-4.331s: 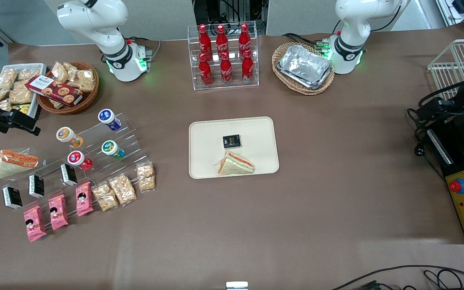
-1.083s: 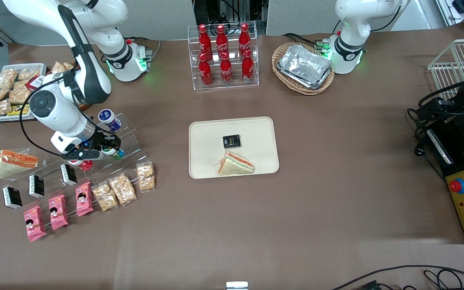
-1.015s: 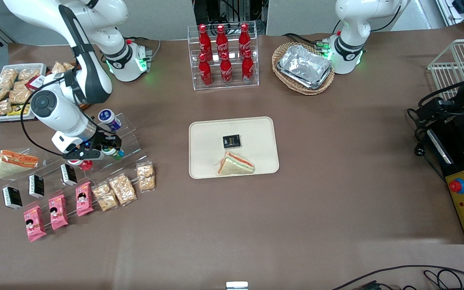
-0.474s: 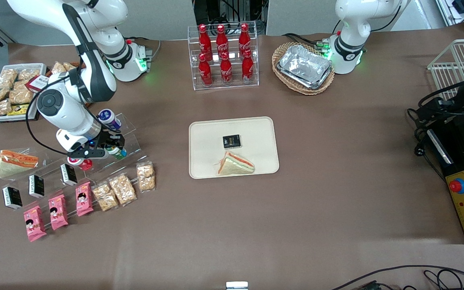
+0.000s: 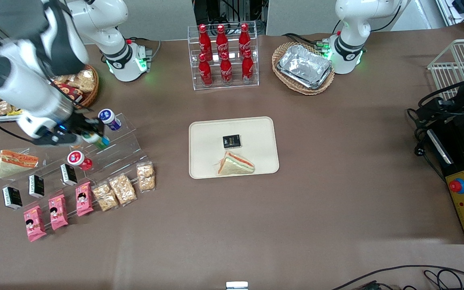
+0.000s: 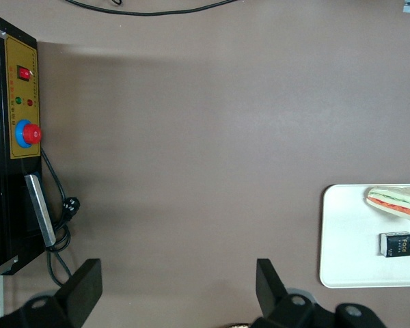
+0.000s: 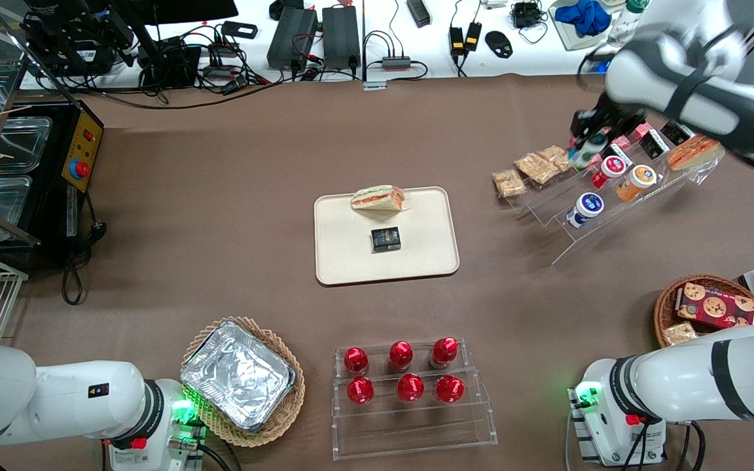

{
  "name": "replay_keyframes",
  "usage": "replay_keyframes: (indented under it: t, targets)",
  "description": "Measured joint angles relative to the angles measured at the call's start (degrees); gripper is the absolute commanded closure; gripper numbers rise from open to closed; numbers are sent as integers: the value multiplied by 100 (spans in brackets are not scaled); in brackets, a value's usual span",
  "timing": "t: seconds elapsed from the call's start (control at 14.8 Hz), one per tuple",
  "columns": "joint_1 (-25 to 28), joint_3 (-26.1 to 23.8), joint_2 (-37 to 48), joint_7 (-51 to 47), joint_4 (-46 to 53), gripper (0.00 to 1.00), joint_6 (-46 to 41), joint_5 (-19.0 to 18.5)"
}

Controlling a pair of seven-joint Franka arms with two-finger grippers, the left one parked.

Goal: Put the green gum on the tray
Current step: 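Lift the green-labelled bottle off the rack with the right gripper, then carry the bottle over the cream tray, set it down, open gripper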

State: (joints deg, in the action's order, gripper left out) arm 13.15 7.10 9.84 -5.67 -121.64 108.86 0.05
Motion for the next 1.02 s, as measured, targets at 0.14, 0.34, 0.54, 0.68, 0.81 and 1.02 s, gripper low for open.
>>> replay_keyframes:
  t: [0.14, 0.34, 0.54, 0.68, 0.81, 1.02]
  targets:
    - [11, -27, 44, 0, 758, 50, -811, 6]
    - [198, -315, 20, -354, 1290, 50, -1161, 21]
    - [563, -871, -42, -1465, 1396, 50, -1277, 29]
    - [823, -1294, -117, -2241, 1403, 50, -1279, 39]
    - [932, -1742, -292, -2846, 1401, 50, -1178, 109]
    - [929, -2299, -712, -3356, 1237, 51, -402, 122]
